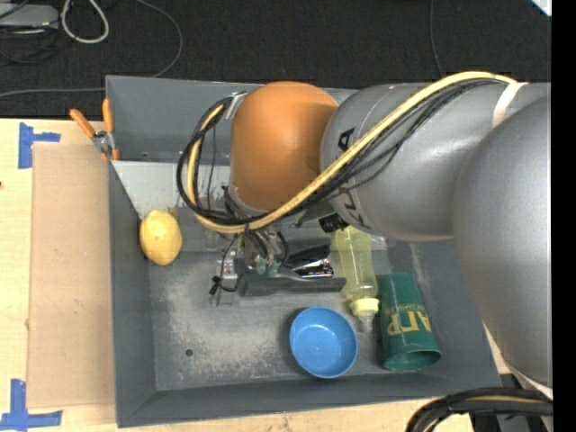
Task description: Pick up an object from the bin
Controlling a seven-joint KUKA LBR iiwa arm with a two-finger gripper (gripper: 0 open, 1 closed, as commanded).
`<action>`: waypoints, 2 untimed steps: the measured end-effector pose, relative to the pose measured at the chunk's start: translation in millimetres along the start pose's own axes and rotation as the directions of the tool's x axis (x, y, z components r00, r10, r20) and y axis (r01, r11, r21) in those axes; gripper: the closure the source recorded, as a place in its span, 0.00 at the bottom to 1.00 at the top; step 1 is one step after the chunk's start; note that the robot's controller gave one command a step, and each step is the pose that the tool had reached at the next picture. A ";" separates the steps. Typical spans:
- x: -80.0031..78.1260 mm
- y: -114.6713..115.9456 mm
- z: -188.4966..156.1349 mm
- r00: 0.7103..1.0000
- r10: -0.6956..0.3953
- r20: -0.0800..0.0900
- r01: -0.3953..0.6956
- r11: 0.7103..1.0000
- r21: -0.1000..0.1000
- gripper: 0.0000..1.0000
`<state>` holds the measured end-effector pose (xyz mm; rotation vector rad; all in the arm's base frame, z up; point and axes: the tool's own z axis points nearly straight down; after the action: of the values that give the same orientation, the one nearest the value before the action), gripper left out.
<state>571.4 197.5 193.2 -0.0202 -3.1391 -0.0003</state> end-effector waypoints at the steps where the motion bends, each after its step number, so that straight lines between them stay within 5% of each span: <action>1: 0.0 0.1 0.0 1.000 0.000 0.000 0.000 1.000 0.000 0.00; 2: -21.9 -58.6 -22.3 0.980 0.199 0.001 -0.199 0.980 0.000 0.00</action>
Offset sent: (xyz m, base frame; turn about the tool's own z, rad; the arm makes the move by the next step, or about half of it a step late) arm 0.0229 -0.0644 0.0247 0.2217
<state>592.6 138.6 215.4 -0.3340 -3.1222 0.0002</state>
